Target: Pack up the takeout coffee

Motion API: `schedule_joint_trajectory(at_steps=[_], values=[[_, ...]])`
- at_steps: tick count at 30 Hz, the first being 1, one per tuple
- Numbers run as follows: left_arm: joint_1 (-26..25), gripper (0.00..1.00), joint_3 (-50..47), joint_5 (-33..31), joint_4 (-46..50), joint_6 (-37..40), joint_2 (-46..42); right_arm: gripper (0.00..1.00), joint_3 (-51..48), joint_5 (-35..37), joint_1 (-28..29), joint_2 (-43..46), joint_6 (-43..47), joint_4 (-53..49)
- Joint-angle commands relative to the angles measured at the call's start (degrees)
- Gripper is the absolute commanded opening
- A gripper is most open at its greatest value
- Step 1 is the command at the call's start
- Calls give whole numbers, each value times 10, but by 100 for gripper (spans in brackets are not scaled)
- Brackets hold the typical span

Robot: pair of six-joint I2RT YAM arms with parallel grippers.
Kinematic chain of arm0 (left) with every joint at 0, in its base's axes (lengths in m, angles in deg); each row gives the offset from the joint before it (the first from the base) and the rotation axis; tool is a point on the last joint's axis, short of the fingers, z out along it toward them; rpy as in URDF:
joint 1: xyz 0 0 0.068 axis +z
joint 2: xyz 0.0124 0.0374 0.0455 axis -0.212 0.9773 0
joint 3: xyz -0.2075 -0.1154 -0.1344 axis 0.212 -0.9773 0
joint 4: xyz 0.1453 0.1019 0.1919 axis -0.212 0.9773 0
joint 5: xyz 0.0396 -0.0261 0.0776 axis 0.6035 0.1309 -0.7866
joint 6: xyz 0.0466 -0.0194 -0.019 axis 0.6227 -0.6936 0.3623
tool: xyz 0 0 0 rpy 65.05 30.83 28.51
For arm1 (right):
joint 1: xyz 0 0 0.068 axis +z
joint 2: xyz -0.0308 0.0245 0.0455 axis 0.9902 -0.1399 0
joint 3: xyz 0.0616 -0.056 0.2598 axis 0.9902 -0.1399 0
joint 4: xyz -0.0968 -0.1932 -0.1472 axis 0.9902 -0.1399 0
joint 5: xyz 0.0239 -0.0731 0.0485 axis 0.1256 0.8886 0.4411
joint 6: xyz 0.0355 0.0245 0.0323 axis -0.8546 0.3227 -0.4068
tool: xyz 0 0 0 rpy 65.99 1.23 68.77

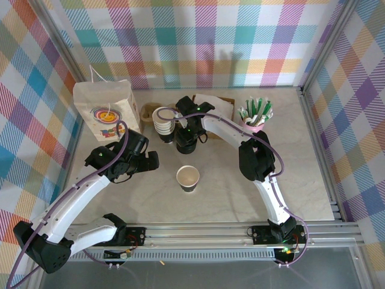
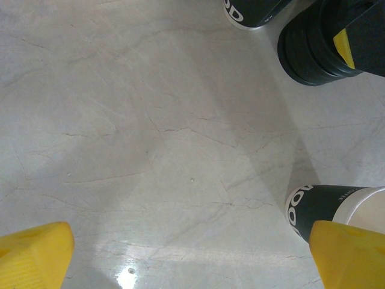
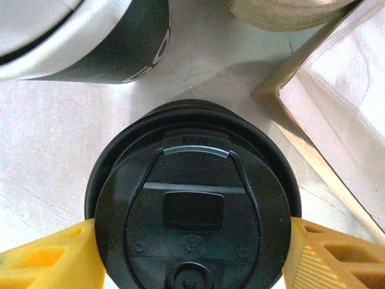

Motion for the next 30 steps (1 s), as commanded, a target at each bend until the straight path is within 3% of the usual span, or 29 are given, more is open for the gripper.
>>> schedule_joint_trajectory(at_steps=[1,22,30], values=[[6,100,-10,-5,12,-8,-10,60,20,-4,3,6,4,-20],[6,97,-27,3,-11,-15,-12,57,38,-17,3,4,-13,-41],[6,86,-152,53,-226,-82,-41,57,34,-20,2,1,-22,-42]])
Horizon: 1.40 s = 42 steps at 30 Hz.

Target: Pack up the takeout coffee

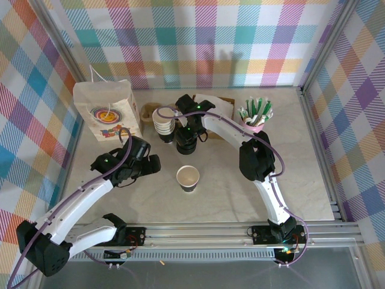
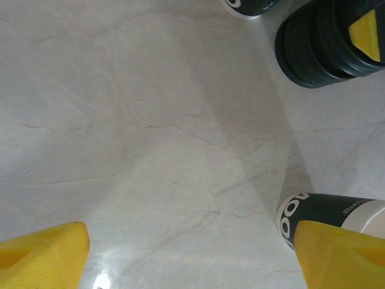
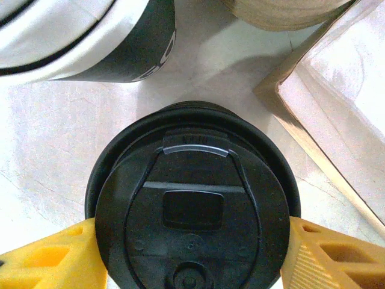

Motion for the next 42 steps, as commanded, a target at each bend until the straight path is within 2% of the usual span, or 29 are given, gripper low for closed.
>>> schedule_joint_trajectory(at_steps=[1,7,11,21,31,42], values=[[6,85,-66,27,-146,-53,-28,57,9,-13,2,1,-13,-15],[6,80,-201,10,-366,-126,-66,58,1,-15,1,-2,-24,-14],[6,79,-255,11,-463,-151,-58,58,-5,-13,1,-2,-34,-13],[5,78,-265,78,-605,-165,79,58,-35,-6,-2,3,-50,-17],[-7,77,-270,98,-697,-175,161,56,-87,-23,-13,37,-77,-9],[-21,75,-261,138,-816,-187,268,56,-88,-40,-33,49,-93,-25]])
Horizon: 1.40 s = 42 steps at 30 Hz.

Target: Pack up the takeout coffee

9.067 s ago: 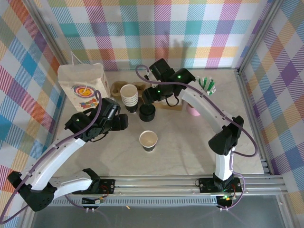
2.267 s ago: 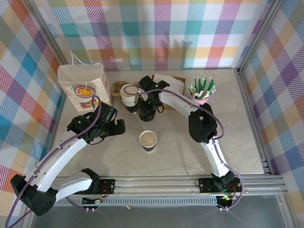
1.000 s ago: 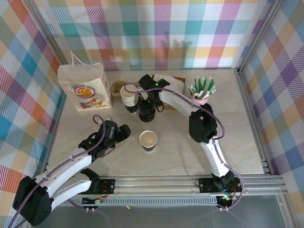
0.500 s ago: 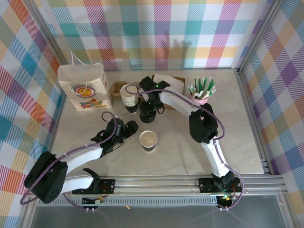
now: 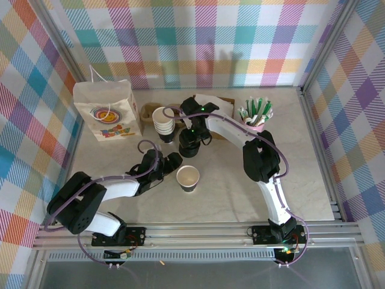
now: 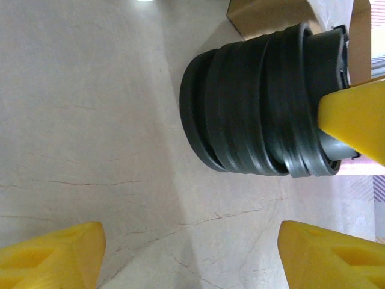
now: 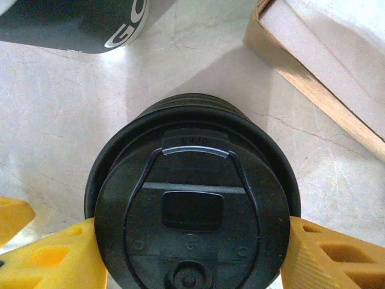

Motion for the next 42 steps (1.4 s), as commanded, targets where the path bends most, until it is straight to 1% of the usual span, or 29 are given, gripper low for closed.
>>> schedule_joint_trajectory(at_steps=[1,5,13,18,25,42], values=[[-6,75,6,21,-64,-6,21,56,-11,-17,-16,14,-20,-43],[-6,76,13,30,-87,-5,44,56,-5,-27,-24,14,-19,-47],[-6,77,13,61,-171,-13,97,56,4,-37,-25,8,-19,-59],[-7,77,21,71,-204,-21,128,56,4,-38,-25,9,-15,-64],[-10,76,43,84,-209,-22,159,56,5,-43,-26,11,-13,-67],[-16,73,47,71,-209,-30,189,54,10,-92,-38,20,-31,-69]])
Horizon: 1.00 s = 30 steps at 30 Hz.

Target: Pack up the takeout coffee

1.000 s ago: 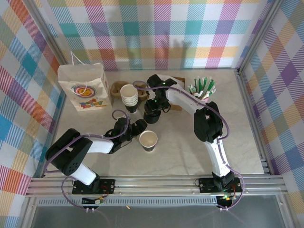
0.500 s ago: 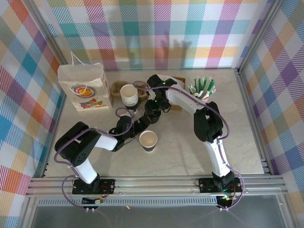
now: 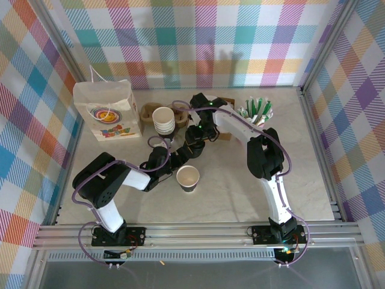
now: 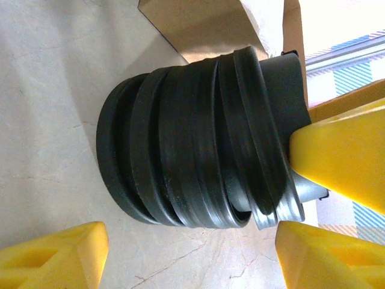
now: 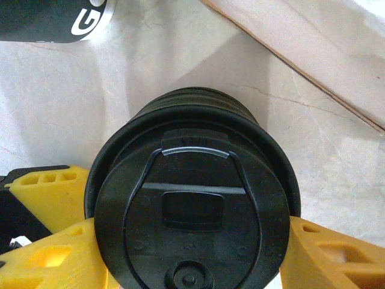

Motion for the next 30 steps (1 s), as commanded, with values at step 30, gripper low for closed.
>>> schedule_joint_trajectory(at_steps=[30], values=[[-12,70,-14,2,1,-34,62,52,9,-54,-5,31,-18,-36]])
